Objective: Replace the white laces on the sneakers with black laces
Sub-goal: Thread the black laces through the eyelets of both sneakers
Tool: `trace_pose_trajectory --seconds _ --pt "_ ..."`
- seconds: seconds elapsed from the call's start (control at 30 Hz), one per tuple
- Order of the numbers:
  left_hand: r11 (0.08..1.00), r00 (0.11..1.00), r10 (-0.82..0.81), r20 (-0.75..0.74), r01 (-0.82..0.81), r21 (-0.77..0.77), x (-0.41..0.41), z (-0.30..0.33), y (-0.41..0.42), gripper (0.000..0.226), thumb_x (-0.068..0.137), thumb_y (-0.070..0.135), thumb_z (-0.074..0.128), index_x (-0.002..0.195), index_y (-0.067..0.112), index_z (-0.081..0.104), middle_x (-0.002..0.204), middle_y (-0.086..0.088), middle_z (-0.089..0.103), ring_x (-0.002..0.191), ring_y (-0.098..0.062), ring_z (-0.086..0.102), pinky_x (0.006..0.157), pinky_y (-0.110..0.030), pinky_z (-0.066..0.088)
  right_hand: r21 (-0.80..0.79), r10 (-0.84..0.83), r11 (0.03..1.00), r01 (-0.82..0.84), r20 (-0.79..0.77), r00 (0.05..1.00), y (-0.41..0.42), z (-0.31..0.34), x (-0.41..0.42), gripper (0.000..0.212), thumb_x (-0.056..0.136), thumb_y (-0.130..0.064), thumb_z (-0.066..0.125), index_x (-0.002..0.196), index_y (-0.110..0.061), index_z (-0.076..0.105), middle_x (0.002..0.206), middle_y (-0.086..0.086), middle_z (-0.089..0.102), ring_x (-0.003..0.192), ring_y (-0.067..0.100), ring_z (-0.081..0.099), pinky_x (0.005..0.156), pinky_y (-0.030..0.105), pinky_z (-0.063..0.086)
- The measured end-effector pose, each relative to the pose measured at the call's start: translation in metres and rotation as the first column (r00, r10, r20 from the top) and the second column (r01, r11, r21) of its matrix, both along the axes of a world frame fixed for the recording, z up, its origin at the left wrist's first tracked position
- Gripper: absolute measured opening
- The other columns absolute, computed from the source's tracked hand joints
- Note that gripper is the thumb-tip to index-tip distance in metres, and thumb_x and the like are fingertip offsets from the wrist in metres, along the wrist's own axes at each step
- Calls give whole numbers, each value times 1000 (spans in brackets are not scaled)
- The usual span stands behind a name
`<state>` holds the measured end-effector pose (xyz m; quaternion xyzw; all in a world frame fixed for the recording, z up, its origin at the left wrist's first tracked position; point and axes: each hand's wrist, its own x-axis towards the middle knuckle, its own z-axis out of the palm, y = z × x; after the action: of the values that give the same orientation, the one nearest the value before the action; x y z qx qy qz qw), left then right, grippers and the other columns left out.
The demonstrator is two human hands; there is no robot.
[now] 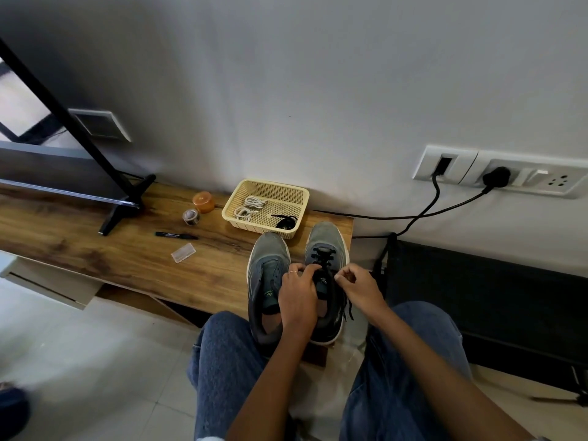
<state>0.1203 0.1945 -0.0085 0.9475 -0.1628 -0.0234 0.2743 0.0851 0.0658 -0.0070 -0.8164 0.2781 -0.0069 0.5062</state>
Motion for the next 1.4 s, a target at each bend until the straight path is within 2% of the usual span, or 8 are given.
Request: trace_pose_trajectory --seconds 0.33,0.47,0.57,0.73,0.83,0.97,1.13,1.4 --pt "999 999 44 -24 -44 -2 -1 3 -4 33 100 15 40 131 24 49 121 -4 52 103 -19 51 78 -32 49 19 -56 998 58 -100 993 0 6 3 16 90 -13 49 76 -10 43 71 4 45 64 15 40 55 29 28" --pt "996 996 63 -58 -66 -56 0 4 -3 31 101 19 40 130 21 50 123 -4 53 107 -20 52 81 -32 48 84 -82 993 86 -52 995 -1 3 2 20 96 -16 48 84 -2 57 79 11 60 70 18 54 61 30 40" --pt "993 994 62 -93 -70 -90 -2 4 -1 35 101 22 39 134 19 48 127 -4 53 114 -18 51 89 -31 44 150 -132 980 134 -26 991 -5 0 1 17 99 -14 44 93 -3 56 79 12 64 67 21 61 68 37 51" --pt "988 983 101 -155 -117 -96 -7 6 1 37 101 19 41 136 16 48 127 -5 57 115 -20 54 91 -31 43 -24 29 999 -31 -96 995 -13 -5 5 8 92 -8 54 87 -15 57 73 2 55 71 22 56 68 35 45" --pt "985 972 132 -192 -151 -87 -6 7 2 31 100 22 45 128 16 55 119 -5 62 109 -21 58 85 -31 45 -116 92 987 -109 -140 986 -17 -10 8 33 90 -9 58 60 -17 44 62 1 44 61 17 42 64 32 36" --pt "975 966 167 -197 -191 -110 -3 6 3 26 99 23 48 120 17 62 111 -4 66 102 -22 61 81 -33 48 -119 122 982 -146 -189 974 -30 19 8 34 98 -26 47 67 -12 46 67 4 45 64 18 43 64 32 33" --pt "964 969 181 -171 -209 -165 -4 5 5 28 98 30 50 120 20 63 111 -1 67 100 -18 62 81 -34 52 42 143 989 -140 -91 986 -51 92 -8 32 100 -26 45 83 -5 61 80 8 63 74 17 56 74 31 41" --pt "948 963 208 -171 -241 -205 -2 11 4 25 96 26 55 118 22 64 114 1 65 102 -15 60 78 -25 44 82 57 994 -69 137 989 -72 171 -25 28 99 -24 48 85 -6 64 66 4 55 64 15 50 70 28 41"
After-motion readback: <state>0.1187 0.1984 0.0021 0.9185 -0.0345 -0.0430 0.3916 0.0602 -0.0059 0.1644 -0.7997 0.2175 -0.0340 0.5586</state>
